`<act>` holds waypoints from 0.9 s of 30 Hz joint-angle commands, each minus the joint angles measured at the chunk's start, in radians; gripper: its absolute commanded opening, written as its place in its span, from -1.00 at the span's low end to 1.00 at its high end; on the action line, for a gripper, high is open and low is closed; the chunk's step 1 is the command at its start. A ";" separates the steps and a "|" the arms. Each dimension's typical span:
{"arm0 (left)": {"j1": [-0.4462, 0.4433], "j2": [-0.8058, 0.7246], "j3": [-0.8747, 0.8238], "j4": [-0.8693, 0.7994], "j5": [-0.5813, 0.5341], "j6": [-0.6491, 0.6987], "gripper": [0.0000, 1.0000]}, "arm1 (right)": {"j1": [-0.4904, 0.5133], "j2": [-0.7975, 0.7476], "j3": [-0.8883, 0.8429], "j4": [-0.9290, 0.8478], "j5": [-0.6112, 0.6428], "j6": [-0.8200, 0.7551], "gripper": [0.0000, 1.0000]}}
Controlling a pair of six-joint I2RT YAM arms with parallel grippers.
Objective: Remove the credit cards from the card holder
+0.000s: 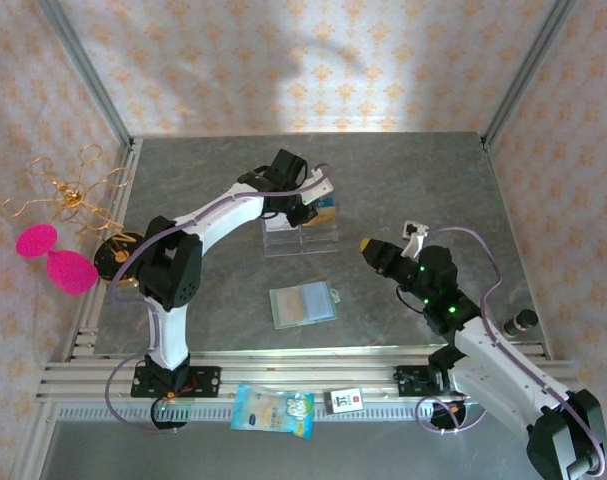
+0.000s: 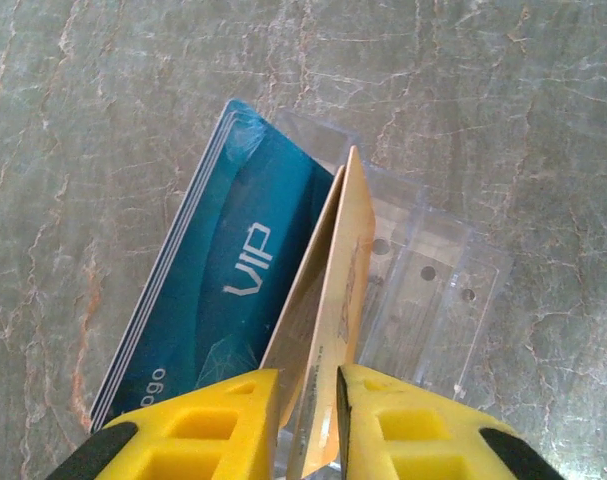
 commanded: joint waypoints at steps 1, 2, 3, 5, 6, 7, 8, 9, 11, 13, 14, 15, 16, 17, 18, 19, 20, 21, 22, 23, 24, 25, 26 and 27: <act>0.007 -0.090 0.011 0.044 -0.013 -0.083 -0.50 | -0.007 0.026 0.033 0.022 -0.032 -0.022 -0.23; 0.006 -0.116 -0.013 0.081 -0.004 -0.109 -0.50 | -0.007 0.041 0.036 0.018 -0.038 -0.030 -0.20; 0.006 -0.149 -0.050 0.134 0.003 -0.151 -0.48 | -0.006 0.064 0.040 0.021 -0.051 -0.038 -0.20; 0.006 -0.222 -0.138 0.250 0.001 -0.239 -0.45 | 0.001 0.121 0.053 0.035 -0.068 -0.047 -0.23; 0.005 -0.265 -0.197 0.333 -0.024 -0.321 -0.42 | 0.006 0.157 0.067 0.039 -0.076 -0.060 -0.27; 0.006 -0.307 -0.256 0.402 -0.011 -0.385 -0.40 | 0.017 0.194 0.085 0.041 -0.074 -0.074 -0.27; 0.003 -0.342 -0.304 0.455 -0.001 -0.438 -0.39 | 0.029 0.222 0.104 0.037 -0.062 -0.083 -0.28; -0.004 -0.382 -0.363 0.521 -0.014 -0.517 -0.37 | 0.049 0.253 0.127 0.022 -0.035 -0.098 -0.28; -0.016 -0.453 -0.470 0.626 -0.050 -0.649 -0.34 | 0.089 0.297 0.181 -0.030 0.063 -0.127 -0.30; -0.024 -0.509 -0.572 0.717 -0.041 -0.734 -0.33 | 0.100 0.326 0.214 -0.055 0.123 -0.135 -0.37; -0.025 -0.516 -0.594 0.722 -0.034 -0.752 -0.31 | 0.100 0.335 0.219 -0.056 0.137 -0.139 -0.38; -0.023 -0.510 -0.590 0.695 -0.017 -0.744 -0.28 | 0.100 0.342 0.225 -0.055 0.140 -0.149 -0.38; -0.026 -0.492 -0.561 0.630 -0.025 -0.708 -0.27 | 0.100 0.349 0.230 -0.062 0.142 -0.157 -0.38; -0.026 -0.470 -0.521 0.560 -0.043 -0.677 -0.27 | 0.100 0.354 0.234 -0.070 0.144 -0.163 -0.38; -0.026 -0.436 -0.469 0.466 -0.059 -0.639 -0.27 | 0.100 0.358 0.235 -0.077 0.146 -0.168 -0.36; -0.024 -0.395 -0.409 0.386 -0.083 -0.606 -0.27 | 0.100 0.359 0.234 -0.082 0.141 -0.170 -0.36; -0.022 -0.361 -0.358 0.306 -0.090 -0.581 -0.28 | 0.100 0.360 0.231 -0.084 0.136 -0.170 -0.35; -0.020 -0.330 -0.316 0.252 -0.068 -0.545 -0.29 | 0.100 0.359 0.227 -0.089 0.132 -0.170 -0.35; -0.020 -0.300 -0.282 0.210 -0.054 -0.522 -0.28 | 0.099 0.355 0.220 -0.092 0.134 -0.165 -0.34; -0.019 -0.280 -0.260 0.188 -0.053 -0.507 -0.29 | 0.098 0.351 0.213 -0.093 0.133 -0.163 -0.34; -0.017 -0.259 -0.233 0.167 -0.045 -0.491 -0.28 | 0.098 0.344 0.204 -0.091 0.133 -0.161 -0.33; -0.016 -0.236 -0.209 0.142 -0.041 -0.476 -0.28 | 0.096 0.339 0.198 -0.091 0.132 -0.158 -0.33; -0.016 -0.208 -0.180 0.113 -0.036 -0.460 -0.28 | 0.094 0.333 0.193 -0.092 0.128 -0.159 -0.33; -0.016 -0.181 -0.147 0.077 -0.035 -0.446 -0.30 | 0.091 0.329 0.190 -0.095 0.127 -0.158 -0.32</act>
